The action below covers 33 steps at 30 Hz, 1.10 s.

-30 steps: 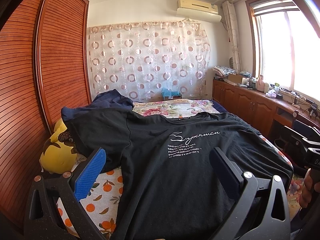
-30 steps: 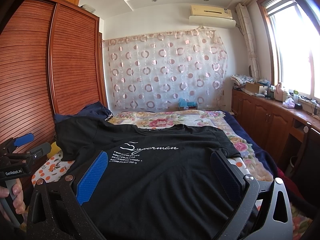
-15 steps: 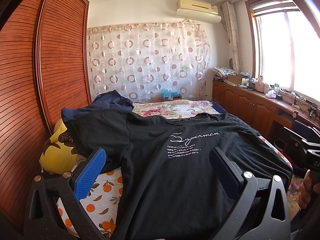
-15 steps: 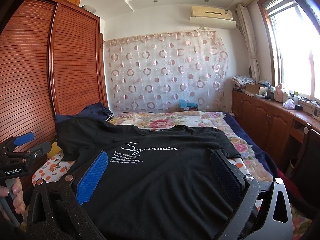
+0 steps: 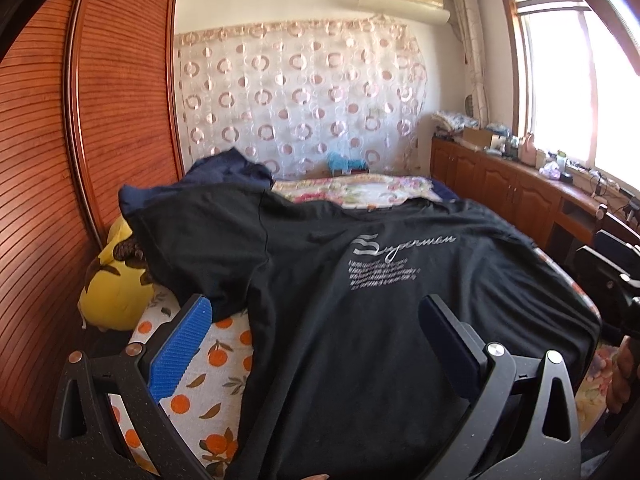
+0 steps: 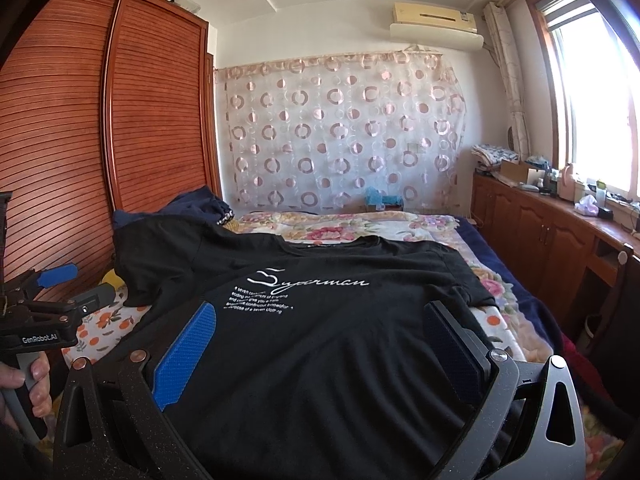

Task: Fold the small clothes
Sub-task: 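Grasp the black T-shirt's side edge with the left tool and lift it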

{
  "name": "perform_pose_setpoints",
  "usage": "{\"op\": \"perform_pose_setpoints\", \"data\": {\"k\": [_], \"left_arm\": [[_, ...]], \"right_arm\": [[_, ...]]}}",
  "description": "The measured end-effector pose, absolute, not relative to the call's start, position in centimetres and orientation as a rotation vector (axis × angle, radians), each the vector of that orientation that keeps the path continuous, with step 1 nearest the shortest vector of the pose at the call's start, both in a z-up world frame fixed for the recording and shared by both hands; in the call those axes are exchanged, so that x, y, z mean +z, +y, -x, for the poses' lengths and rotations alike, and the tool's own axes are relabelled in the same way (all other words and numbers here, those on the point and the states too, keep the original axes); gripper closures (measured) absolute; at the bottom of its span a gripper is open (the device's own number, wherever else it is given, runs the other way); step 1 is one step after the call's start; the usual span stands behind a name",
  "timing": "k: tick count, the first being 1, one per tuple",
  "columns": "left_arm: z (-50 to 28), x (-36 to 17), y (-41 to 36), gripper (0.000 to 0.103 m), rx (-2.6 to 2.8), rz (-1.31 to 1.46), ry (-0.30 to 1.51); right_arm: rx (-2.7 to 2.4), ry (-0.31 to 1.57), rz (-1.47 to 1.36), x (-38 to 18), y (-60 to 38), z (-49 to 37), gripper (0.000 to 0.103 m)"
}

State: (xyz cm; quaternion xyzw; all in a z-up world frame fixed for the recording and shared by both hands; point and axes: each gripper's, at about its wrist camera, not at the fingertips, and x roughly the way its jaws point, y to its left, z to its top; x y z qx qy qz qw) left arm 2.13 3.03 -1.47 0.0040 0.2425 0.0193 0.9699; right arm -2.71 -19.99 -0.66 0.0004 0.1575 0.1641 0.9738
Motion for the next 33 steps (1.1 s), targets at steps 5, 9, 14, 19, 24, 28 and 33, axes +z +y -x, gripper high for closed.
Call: {"op": "perform_pose_setpoints", "data": {"k": [5, 9, 14, 19, 24, 28, 33], "left_arm": [[-2.7, -2.9, 4.4, 0.0, 0.062, 0.003, 0.52], [-2.6, -3.7, 5.3, 0.0, 0.079, 0.013, 0.526], [-3.0, -4.3, 7.2, 0.0, 0.105, 0.035, 0.537], [-3.3, -4.5, 10.3, 0.0, 0.121, 0.085, 0.524], [-4.6, -5.1, 12.6, 0.0, 0.113, 0.09, 0.555], [-5.9, -5.8, 13.8, 0.0, 0.108, 0.078, 0.588], [-8.5, -7.5, 15.7, 0.007, 0.091, 0.106, 0.663]], "right_arm": [[0.349, 0.332, 0.006, -1.1, -19.8, 1.7, 0.001], [0.355, 0.32, 0.027, -1.1, -19.5, 0.9, 0.001], [0.391, 0.323, 0.041, -1.6, -18.9, -0.2, 0.001], [0.441, 0.34, 0.056, -2.4, -18.6, -2.1, 0.001], [0.518, 0.416, 0.08, -3.1, -18.3, -4.7, 0.001], [0.566, 0.5, 0.11, -3.8, -18.1, -6.6, 0.001], [0.594, 0.558, 0.171, -3.3, -17.6, -8.4, 0.004]]}}
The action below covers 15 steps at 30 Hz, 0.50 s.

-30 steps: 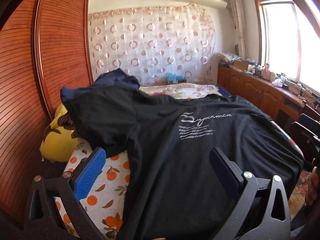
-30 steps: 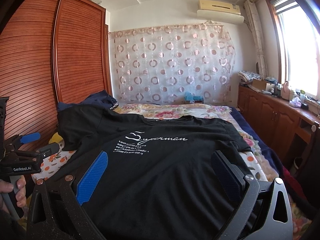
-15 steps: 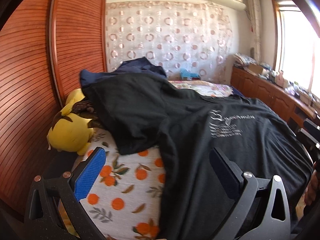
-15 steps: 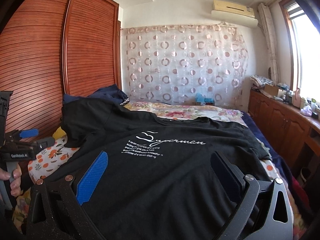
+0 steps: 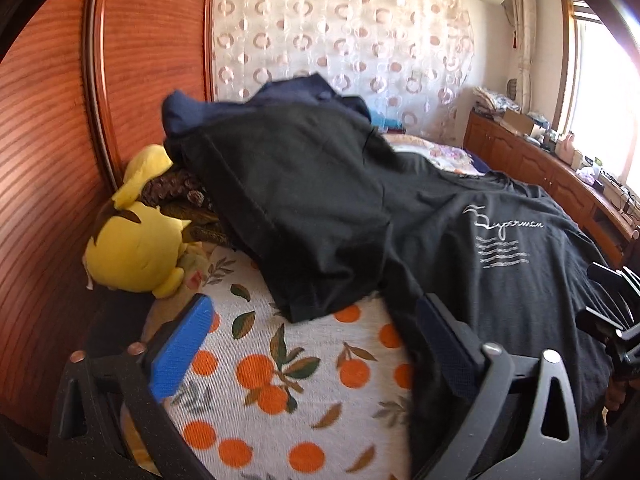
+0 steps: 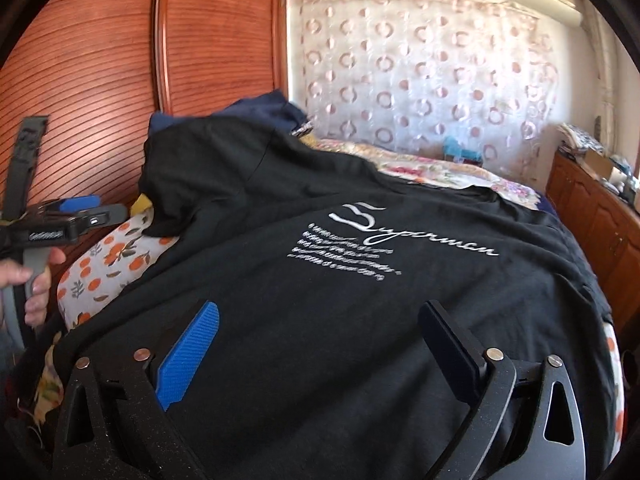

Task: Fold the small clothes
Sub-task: 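Grasp the black T-shirt's side edge with the left tool and lift it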

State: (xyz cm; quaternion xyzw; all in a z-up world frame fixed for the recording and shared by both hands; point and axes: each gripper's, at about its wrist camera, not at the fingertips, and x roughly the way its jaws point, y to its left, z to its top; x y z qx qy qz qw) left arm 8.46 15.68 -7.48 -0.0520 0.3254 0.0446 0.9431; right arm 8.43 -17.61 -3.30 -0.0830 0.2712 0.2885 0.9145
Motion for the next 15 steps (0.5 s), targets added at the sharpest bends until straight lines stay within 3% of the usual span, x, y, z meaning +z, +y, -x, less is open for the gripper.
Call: {"op": "perform_pose_setpoints", "data": {"k": [4, 15], "left_arm": [[-11.0, -9.3, 16.7, 0.024, 0.071, 0.155, 0.764], [-13.3, -10.7, 18.0, 0.035, 0.086, 0.212, 0.845]], "right_arm": [[0.613, 0.574, 0.179, -2.0, -18.1, -9.0, 0.006], [0.629, 0.584, 0.205, -2.9, -16.2, -9.3, 0.006]]}}
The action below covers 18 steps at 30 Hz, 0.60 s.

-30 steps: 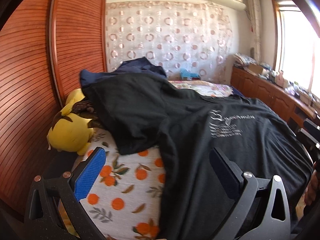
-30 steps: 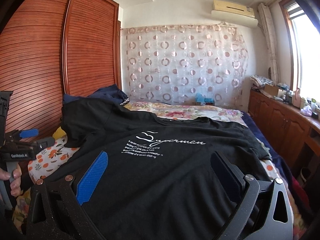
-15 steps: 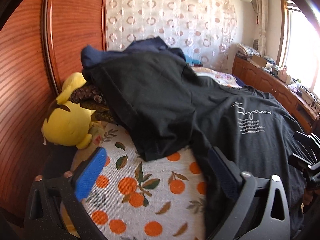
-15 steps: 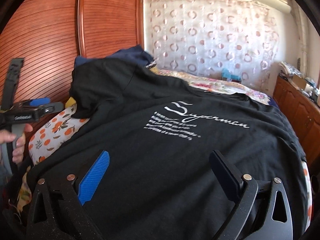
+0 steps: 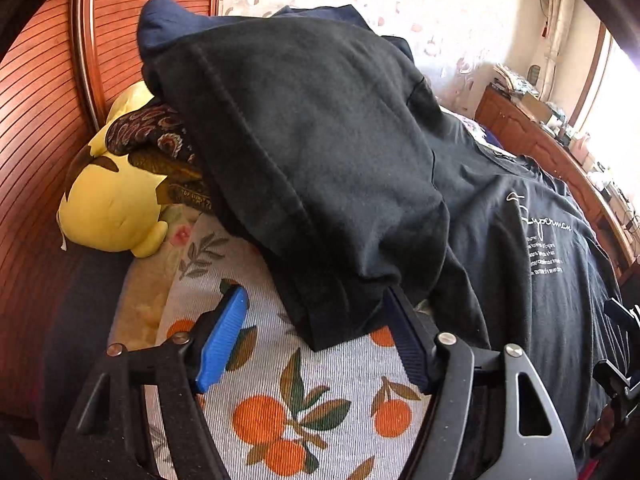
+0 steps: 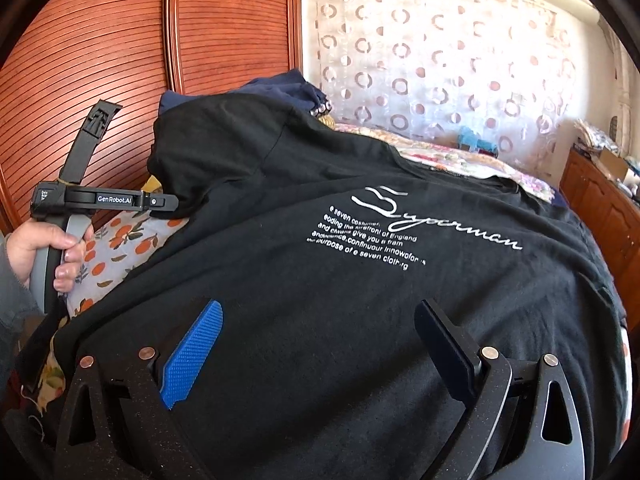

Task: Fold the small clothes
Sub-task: 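Grasp the black T-shirt's side edge with the left tool and lift it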

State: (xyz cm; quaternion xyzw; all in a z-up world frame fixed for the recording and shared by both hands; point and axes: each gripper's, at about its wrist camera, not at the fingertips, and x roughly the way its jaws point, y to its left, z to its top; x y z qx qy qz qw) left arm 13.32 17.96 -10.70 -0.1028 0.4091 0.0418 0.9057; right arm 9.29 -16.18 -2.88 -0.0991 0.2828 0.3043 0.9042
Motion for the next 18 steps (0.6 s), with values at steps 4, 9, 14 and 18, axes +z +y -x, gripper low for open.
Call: {"op": "perform_pose_setpoints", "data": {"k": [4, 9, 14, 18], "left_arm": [[-13.9, -10.5, 17.7, 0.065, 0.092, 0.17, 0.843], [-14.1, -9.8, 17.6, 0.091, 0.005, 0.164, 0.85], [-13.4, -5.3, 16.2, 0.094, -0.061, 0.137, 0.759], [-13.7, -2.1, 14.1, 0.094, -0.126, 0.111, 0.715]], "right_arm": [[0.633, 0.602, 0.208, -3.0, -15.5, -9.8, 0.006], [0.635, 0.606, 0.22, -3.2, -15.0, -9.9, 0.006], [0.636, 0.606, 0.214, -3.3, -15.0, -9.7, 0.006], [0.636, 0.606, 0.198, -3.4, -15.3, -9.7, 0.006]]}}
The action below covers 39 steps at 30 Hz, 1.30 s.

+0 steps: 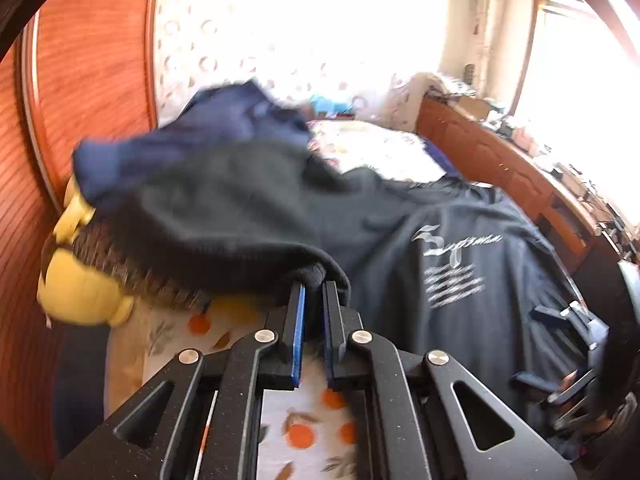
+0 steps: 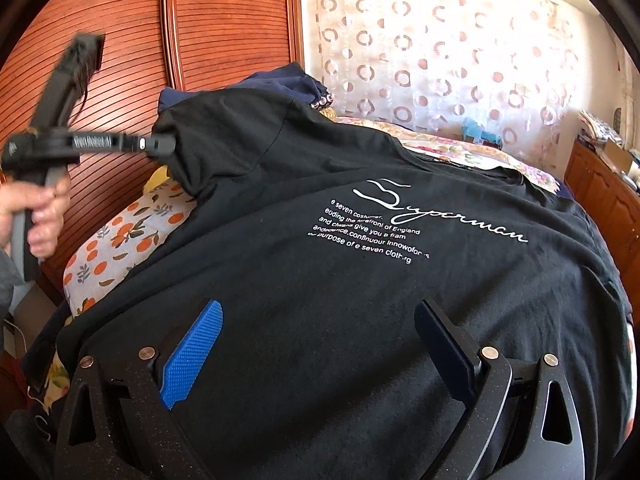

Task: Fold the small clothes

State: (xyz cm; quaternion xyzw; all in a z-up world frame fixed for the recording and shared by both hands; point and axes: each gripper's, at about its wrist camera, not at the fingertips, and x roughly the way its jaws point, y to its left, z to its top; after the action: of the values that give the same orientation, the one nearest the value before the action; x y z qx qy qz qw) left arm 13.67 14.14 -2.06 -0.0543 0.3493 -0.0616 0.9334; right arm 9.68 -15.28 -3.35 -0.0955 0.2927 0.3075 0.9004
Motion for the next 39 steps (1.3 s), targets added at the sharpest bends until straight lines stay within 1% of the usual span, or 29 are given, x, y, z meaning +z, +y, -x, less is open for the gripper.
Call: {"op": "perform_pose_setpoints", "data": {"k": [4, 9, 11, 12, 13, 14, 15, 16, 18, 22, 25, 27, 32, 39], "left_arm": [[-14.5, -0.1, 11.0, 0.094, -0.207, 0.089, 0.707], [-15.1, 0.2, 6.7, 0.092, -0.274, 0.038, 0.731], [-14.5, 0.5, 6.5, 0.083, -0.297, 0.048, 0.724], [-14.2, 0.6, 6.6, 0.071, -0.299, 0.053, 0.721], [-13.7, 0.7, 7.0, 0.057, -0.293, 0.054, 0.717], [-13.2, 0.7, 7.4, 0.053, -0.283, 0.05, 0.71], [-12.8, 0.7, 7.9, 0.044, -0.268, 0.044, 0.703], [-12.6, 0.6, 8.1, 0.032, -0.248, 0.037, 0.699], [-12.0, 0.1, 9.4, 0.025, -0.207, 0.026, 0.694], [-11.4, -2.0, 12.1, 0.025, -0.158, 0.027, 0.753], [-11.1, -3.9, 13.4, 0.025, -0.123, 0.029, 0.785], [-10.8, -4.9, 13.9, 0.025, -0.112, 0.036, 0.799], [-9.9, -6.7, 15.3, 0.025, -0.09, 0.043, 0.816], [-8.7, -7.5, 17.7, 0.025, -0.05, 0.077, 0.815]], "right_arm": [[0.627, 0.599, 0.178, -3.3, -16.1, -9.6, 0.006], [0.599, 0.6, 0.13, -2.9, -18.0, -9.7, 0.006], [0.587, 0.601, 0.126, -2.9, -18.6, -9.7, 0.006], [0.584, 0.601, 0.124, -2.8, -18.7, -9.7, 0.006], [0.581, 0.602, 0.123, -2.8, -18.9, -9.7, 0.006], [0.579, 0.602, 0.123, -2.7, -19.0, -9.7, 0.006], [0.578, 0.602, 0.123, -2.6, -19.0, -9.8, 0.006], [0.579, 0.603, 0.124, -2.6, -18.9, -9.8, 0.006], [0.589, 0.604, 0.126, -2.2, -18.8, -10.1, 0.006], [0.626, 0.602, 0.137, -1.4, -17.8, -10.7, 0.006], [0.662, 0.59, 0.158, -0.7, -16.6, -11.5, 0.008], [0.689, 0.588, 0.174, -0.3, -15.5, -12.4, 0.011], [0.788, 0.615, 0.208, -0.3, -12.1, -14.7, 0.022], [0.912, 0.65, 0.3, -1.1, -5.5, -17.4, 0.034]]}}
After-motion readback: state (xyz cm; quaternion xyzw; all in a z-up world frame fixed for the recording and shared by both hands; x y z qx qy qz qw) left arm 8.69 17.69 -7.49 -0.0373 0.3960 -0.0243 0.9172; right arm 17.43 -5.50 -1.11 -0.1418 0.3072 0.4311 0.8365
